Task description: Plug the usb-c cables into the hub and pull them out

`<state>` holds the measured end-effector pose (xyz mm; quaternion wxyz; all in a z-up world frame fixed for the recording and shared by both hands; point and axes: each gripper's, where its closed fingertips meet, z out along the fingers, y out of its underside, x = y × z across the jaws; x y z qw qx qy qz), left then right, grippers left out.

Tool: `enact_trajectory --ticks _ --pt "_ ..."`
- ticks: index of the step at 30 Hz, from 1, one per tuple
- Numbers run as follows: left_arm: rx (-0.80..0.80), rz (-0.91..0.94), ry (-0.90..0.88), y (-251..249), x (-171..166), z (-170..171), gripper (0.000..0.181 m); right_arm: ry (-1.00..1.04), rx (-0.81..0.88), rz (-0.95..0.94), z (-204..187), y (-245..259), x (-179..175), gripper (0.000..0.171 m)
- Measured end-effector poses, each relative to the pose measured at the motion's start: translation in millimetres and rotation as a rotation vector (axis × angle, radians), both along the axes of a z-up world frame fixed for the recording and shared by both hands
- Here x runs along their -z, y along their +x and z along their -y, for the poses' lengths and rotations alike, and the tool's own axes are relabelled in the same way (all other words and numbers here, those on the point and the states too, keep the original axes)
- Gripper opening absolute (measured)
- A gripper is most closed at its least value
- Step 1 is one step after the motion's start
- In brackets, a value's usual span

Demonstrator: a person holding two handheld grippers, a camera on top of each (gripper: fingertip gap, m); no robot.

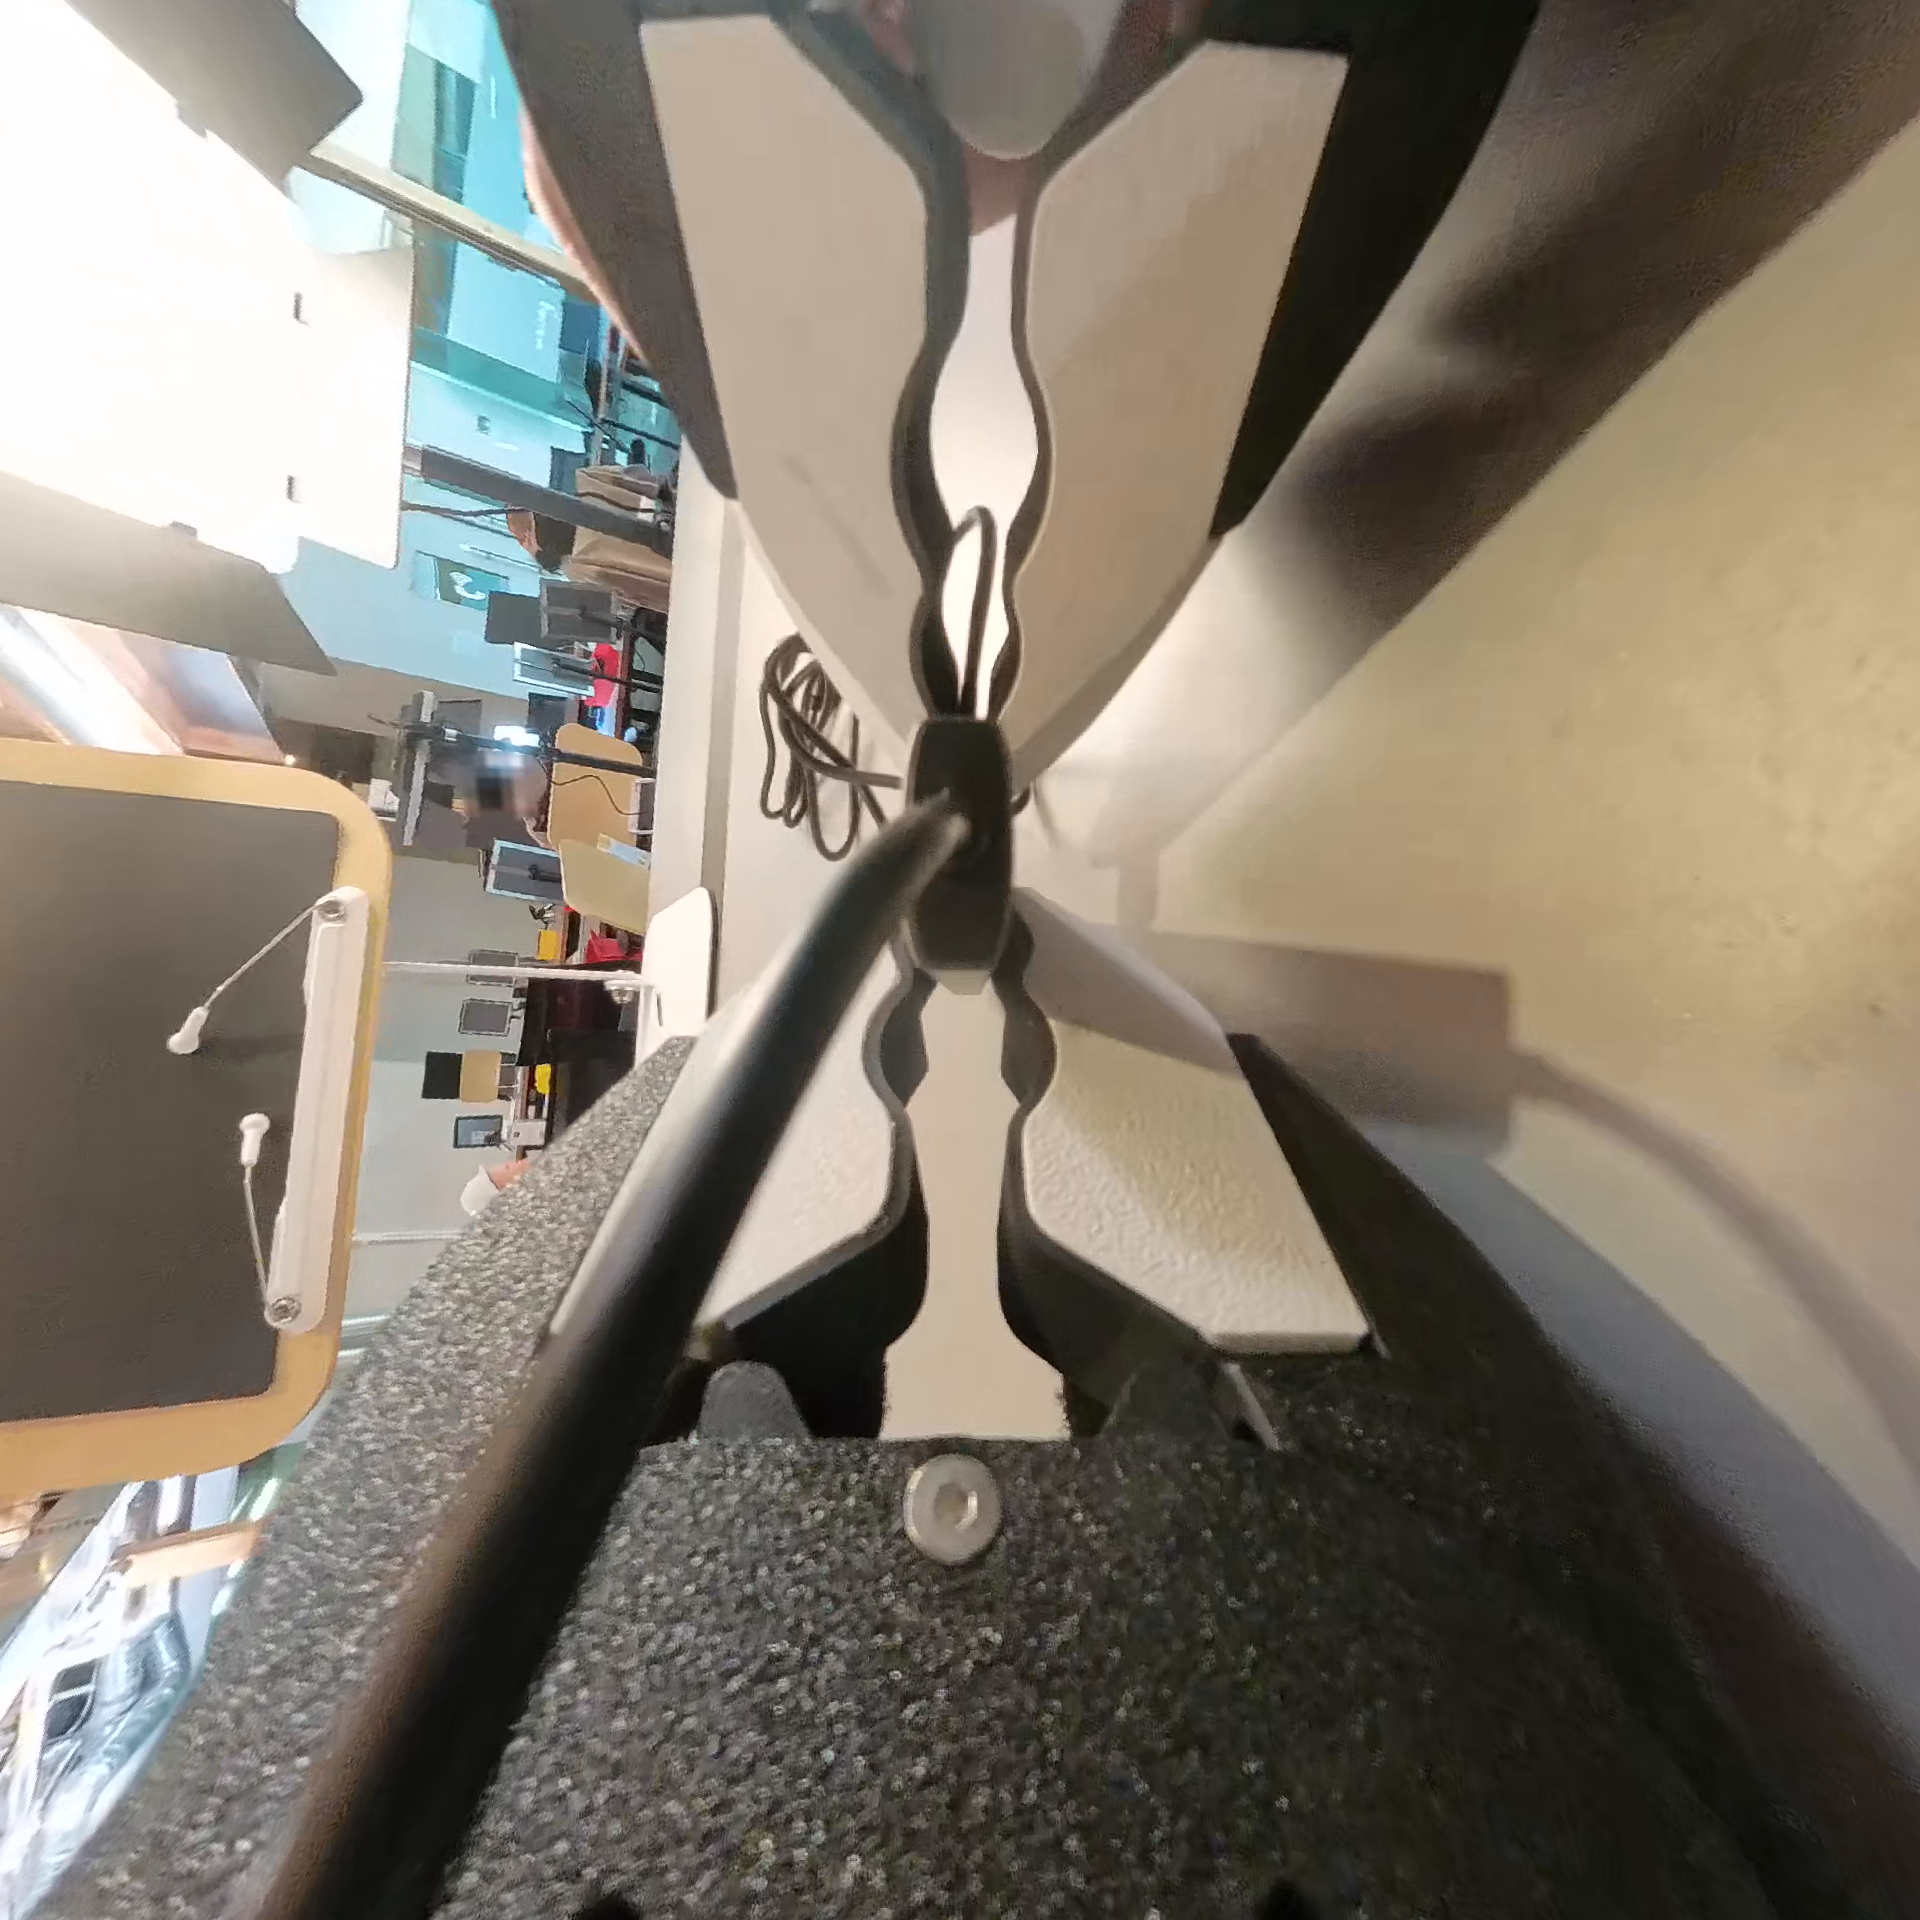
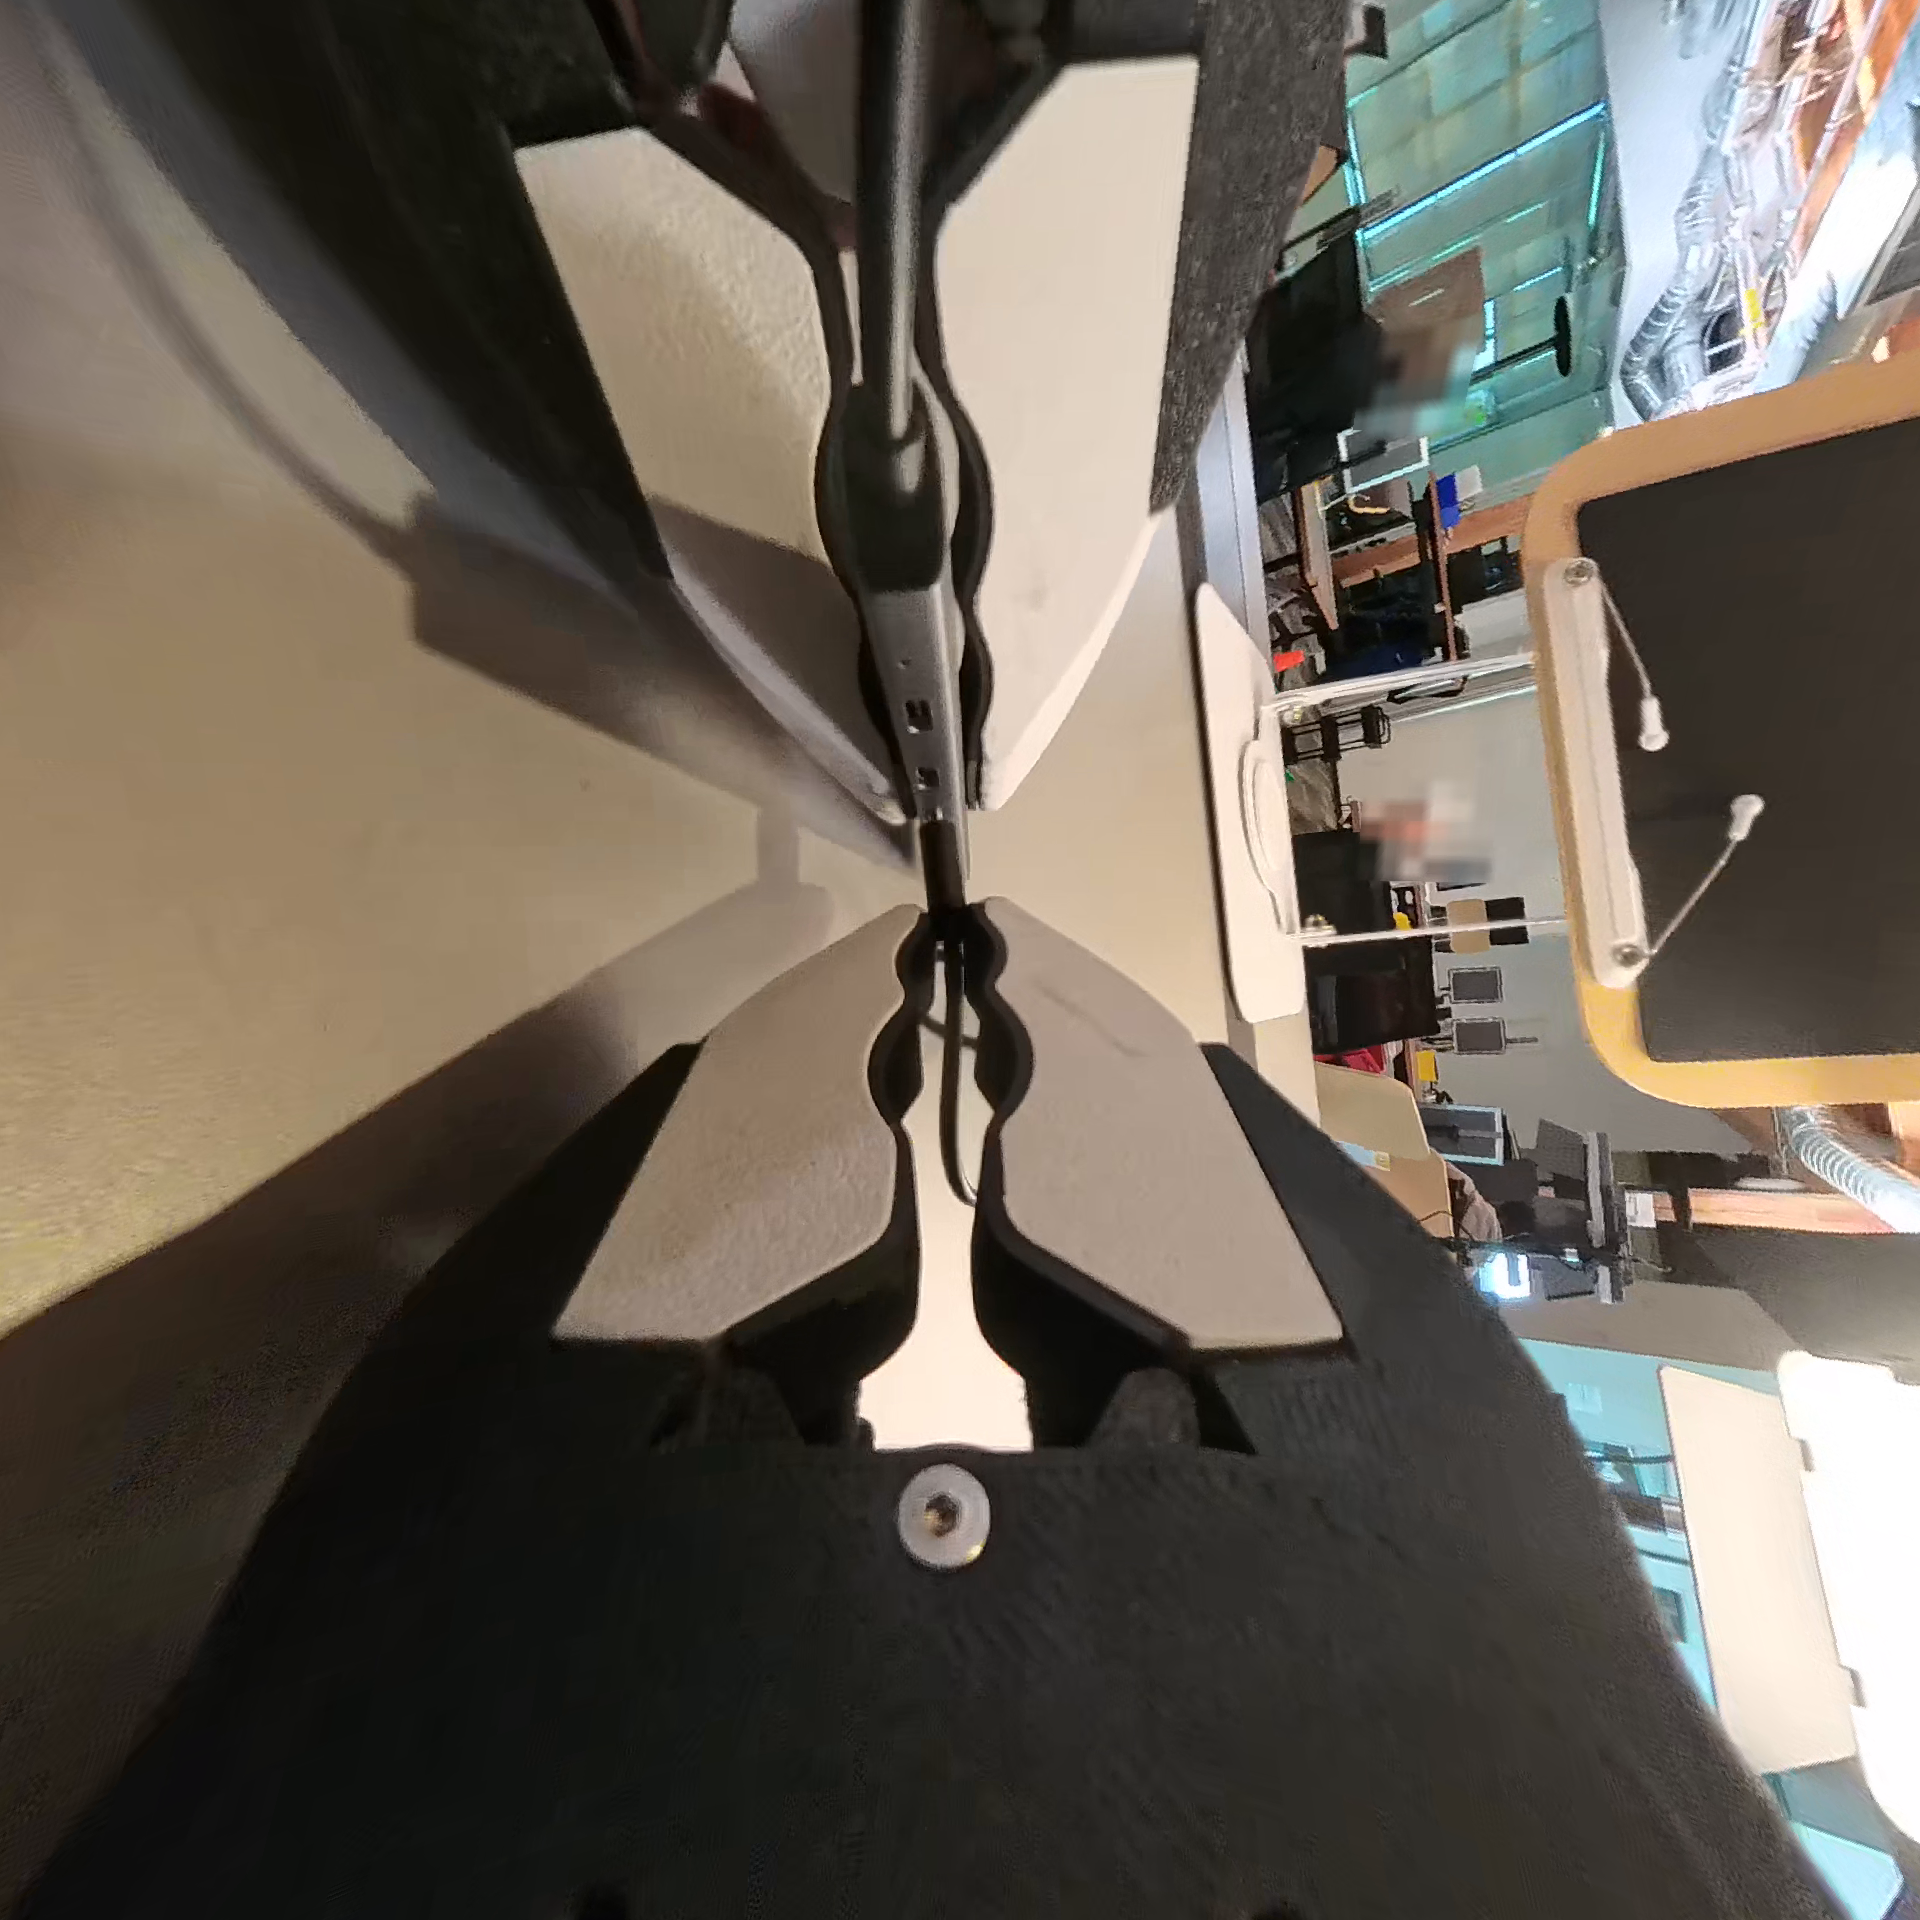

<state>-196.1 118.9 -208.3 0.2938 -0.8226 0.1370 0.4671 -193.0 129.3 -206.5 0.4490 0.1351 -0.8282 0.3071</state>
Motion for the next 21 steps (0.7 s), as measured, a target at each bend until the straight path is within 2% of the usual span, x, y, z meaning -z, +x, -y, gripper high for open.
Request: enact_trajectory --ticks 21 --pt "-0.031 0.032 0.009 -0.8 0.5 -0.2 0.011 -0.021 -0.004 0.028 2.5 0.7 -2.0 0.004"
